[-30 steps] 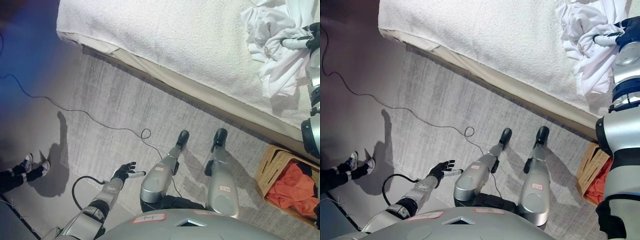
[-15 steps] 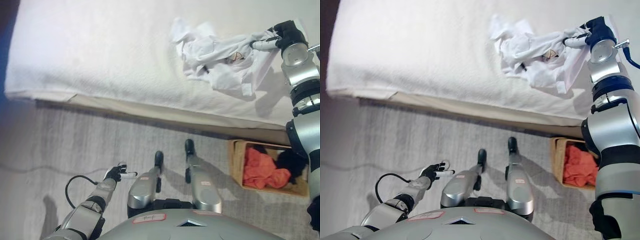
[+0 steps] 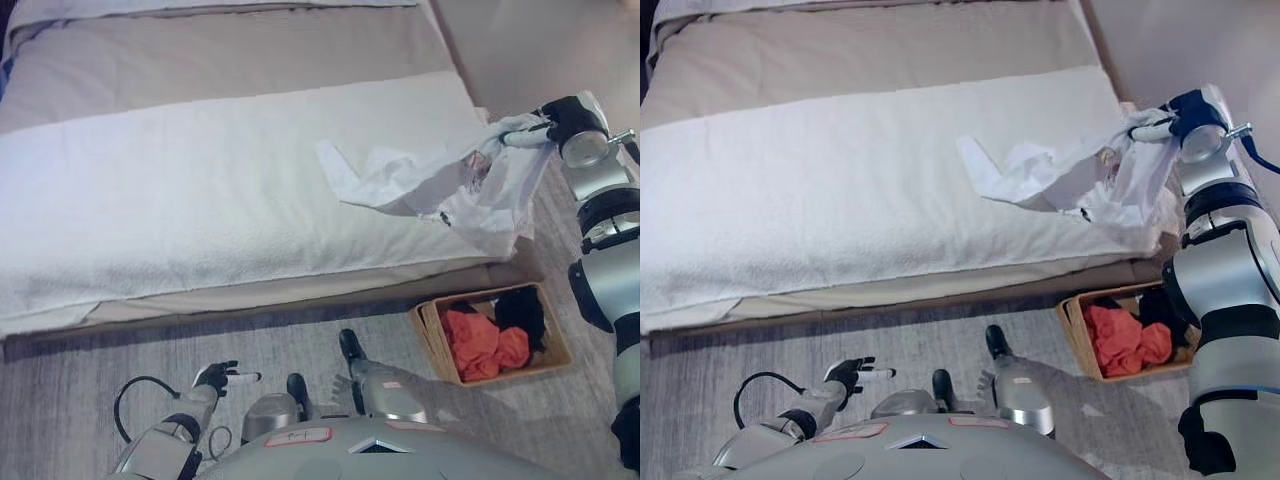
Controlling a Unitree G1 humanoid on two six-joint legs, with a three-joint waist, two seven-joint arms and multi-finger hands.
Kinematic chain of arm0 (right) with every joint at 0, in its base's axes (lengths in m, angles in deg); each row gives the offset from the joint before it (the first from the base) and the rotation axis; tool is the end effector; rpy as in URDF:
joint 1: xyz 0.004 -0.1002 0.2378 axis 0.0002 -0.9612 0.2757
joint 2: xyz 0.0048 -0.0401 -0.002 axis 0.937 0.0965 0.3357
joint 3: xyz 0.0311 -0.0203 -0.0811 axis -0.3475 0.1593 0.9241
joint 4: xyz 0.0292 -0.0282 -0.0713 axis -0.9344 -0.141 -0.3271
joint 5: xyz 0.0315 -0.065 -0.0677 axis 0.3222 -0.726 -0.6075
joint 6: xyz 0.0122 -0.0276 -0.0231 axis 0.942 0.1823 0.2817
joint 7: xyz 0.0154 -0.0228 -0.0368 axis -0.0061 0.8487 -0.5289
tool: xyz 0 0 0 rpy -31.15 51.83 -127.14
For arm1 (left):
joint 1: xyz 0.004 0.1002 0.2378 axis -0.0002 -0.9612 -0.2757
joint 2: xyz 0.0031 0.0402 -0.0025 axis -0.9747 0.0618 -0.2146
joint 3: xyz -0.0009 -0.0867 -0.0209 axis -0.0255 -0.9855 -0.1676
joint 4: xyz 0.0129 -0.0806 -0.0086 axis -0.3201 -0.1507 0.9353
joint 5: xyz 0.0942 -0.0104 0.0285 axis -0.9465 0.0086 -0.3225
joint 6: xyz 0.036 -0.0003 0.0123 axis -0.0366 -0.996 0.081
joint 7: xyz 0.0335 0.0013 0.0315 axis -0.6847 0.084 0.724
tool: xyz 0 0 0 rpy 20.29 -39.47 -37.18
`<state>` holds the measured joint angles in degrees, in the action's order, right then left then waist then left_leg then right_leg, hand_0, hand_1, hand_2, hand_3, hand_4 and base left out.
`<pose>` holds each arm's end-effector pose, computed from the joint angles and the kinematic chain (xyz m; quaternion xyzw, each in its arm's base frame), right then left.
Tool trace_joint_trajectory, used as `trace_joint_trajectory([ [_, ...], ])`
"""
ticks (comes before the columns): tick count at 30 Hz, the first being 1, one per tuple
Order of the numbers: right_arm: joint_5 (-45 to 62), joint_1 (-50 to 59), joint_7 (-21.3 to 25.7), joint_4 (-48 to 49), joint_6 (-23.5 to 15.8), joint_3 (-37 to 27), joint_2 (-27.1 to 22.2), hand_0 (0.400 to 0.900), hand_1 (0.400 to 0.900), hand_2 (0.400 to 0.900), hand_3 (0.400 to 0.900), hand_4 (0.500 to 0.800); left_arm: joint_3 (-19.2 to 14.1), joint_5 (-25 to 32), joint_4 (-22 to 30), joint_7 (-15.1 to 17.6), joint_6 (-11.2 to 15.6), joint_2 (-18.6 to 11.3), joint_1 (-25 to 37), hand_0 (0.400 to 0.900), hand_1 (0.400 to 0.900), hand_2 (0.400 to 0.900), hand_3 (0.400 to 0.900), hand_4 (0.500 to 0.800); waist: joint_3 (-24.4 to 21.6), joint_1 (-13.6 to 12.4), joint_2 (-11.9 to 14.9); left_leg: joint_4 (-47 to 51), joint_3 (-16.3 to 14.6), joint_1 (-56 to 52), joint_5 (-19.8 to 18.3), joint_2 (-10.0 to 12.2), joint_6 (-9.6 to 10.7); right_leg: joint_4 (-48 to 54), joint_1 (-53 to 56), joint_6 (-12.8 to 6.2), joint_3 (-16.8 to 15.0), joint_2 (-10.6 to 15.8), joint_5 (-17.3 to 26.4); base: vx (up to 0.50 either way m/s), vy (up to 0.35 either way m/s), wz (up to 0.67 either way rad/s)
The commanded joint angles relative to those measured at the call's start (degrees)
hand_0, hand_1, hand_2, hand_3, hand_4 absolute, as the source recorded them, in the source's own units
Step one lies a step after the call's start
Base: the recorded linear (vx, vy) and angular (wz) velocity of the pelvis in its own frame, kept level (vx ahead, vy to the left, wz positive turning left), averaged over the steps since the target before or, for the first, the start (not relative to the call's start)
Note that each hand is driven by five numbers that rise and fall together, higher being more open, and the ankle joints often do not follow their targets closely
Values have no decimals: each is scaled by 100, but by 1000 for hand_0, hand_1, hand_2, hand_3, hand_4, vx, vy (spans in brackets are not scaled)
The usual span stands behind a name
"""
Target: Put the clothes on the bed into the basket.
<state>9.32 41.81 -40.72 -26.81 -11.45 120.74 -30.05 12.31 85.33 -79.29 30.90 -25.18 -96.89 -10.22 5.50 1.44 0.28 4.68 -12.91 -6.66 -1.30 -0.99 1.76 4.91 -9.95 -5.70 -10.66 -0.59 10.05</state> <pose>0.3187 -0.3001 0.1595 -0.4062 0.2153 -0.1581 0.8739 0.0709 0.2302 -0.0993 0.1566 0.5999 0.0190 0.7843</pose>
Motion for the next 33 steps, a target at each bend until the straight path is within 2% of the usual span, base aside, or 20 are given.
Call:
trace_joint_trajectory([
  [1, -255, 560, 261, -342, -248, 23, -695, 400, 400, 400, 400, 500, -79, -284, -380, 12, -37, -407, -161, 900, 900, 900, 900, 800, -384, 54, 17, -202, 117, 91, -517, 23, -137, -515, 79, -475, 49, 338, -433, -54, 43, -34],
  [6, -258, 442, 271, -373, -219, -97, -874, 400, 400, 400, 400, 500, -101, -343, -374, 16, -44, -415, -200, 900, 900, 900, 900, 800, -413, 154, 13, -314, -114, 21, -630, -27, -221, -532, 57, -565, -100, 345, -325, -57, 42, -28],
  [15, -224, 246, 266, -485, -171, -283, -1226, 400, 400, 400, 400, 500, -93, -416, -370, 25, -46, -401, -201, 900, 900, 900, 900, 800, -387, 394, -54, -499, -332, -97, -836, -149, -373, -604, 42, -682, -309, 361, -231, -50, 49, -18],
  [25, -340, 120, 233, -565, -119, -321, -1744, 400, 400, 400, 400, 500, -93, -444, -348, 24, -51, -416, -210, 900, 900, 900, 900, 800, -356, 554, -65, -616, -432, -127, -948, -213, -458, -598, 13, -755, -416, 373, -122, -29, 34, -11],
  [27, -351, 101, 238, -588, -101, -342, -1871, 400, 400, 400, 400, 500, -76, -461, -358, 21, -61, -417, -218, 900, 900, 900, 900, 800, -362, 579, -131, -611, -371, -183, -1094, -220, -503, -578, 59, -793, -366, 381, -216, 45, 95, -5],
  [33, -341, -57, 202, -567, -103, -427, -1987, 400, 400, 400, 400, 500, -91, -484, -375, 26, -72, -406, -232, 900, 900, 900, 900, 800, -345, 638, -150, -627, -375, -204, -1129, -235, -518, -569, 60, -800, -369, 383, -197, -10, 9, -3],
])
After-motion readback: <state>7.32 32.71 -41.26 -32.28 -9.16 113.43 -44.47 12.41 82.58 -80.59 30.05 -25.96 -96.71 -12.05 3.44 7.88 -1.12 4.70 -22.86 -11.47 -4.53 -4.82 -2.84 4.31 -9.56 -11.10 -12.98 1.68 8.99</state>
